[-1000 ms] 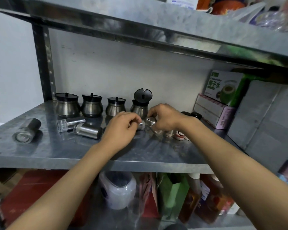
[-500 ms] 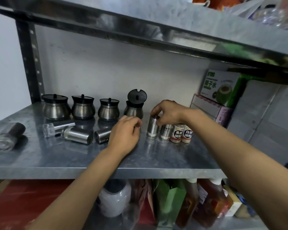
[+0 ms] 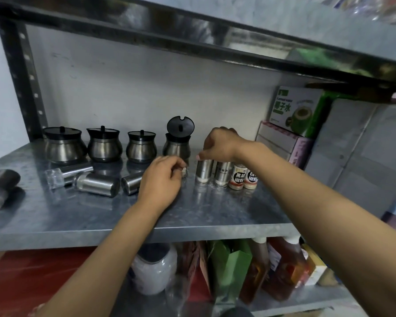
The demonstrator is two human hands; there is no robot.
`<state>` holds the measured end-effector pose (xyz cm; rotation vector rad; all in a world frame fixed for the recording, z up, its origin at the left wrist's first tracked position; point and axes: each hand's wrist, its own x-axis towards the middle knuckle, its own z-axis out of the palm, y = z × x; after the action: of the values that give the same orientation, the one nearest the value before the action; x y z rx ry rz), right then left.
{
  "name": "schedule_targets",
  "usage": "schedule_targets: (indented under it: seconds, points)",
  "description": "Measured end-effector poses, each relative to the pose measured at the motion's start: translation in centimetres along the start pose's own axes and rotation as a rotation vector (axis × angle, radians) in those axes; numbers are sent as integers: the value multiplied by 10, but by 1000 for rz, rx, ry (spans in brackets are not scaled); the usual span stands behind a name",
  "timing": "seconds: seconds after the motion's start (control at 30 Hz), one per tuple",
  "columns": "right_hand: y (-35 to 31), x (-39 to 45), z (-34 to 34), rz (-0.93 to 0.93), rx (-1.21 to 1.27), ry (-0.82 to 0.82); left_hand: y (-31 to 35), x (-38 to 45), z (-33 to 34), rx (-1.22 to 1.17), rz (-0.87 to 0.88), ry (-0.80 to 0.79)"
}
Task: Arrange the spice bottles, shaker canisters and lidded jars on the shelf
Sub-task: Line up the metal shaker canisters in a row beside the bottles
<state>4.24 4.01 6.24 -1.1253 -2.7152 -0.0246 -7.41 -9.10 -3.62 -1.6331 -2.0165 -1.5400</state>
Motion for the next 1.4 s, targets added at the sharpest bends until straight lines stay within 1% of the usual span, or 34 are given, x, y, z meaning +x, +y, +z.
schedule_targets:
  seconds: [0.23,0.33,0.4,0.5,0.57,0.77,0.83,0.93,1.0,1.07,1.1,1.27,1.4]
  points:
    - [-3,-4,-4,-4,183,-120,1,-2,-1,14,12,15]
    - [-4,-5,-2,-5,233,-122,0,-2,-1,8,22,21]
    - [-3,-4,-2,5,200,-45,-1,-1,-1,-1,35,33]
    - [-1,-4,-3,23,20,42,-4,-1,-1,-13,31,48]
    - [-1,-5,-3,14,21,29,-4,-2,-1,-7,34,47]
    - [-7,-10,-10,-18,181,-67,-2,-3,-2,1,36,32]
    - [-10,-13,-12,-16,194,-97,0,-4,-3,4,33,36]
    - [-15,-13,-12,4,200,-76,2,-6,-4,-1,32,36]
    - [-16,-11,-11,24,119,-36,3,-6,-5,-2,34,36]
    - [-16,-10,-11,34,-12,-33,3,-6,-5,0,34,37]
    - [-16,-9,-10,31,-32,-43,3,-6,-5,1,34,36]
    - [-15,-12,-14,15,32,-94,0,-5,-4,11,33,36]
    - [-13,-13,-13,9,31,-110,0,-5,-4,131,74,62]
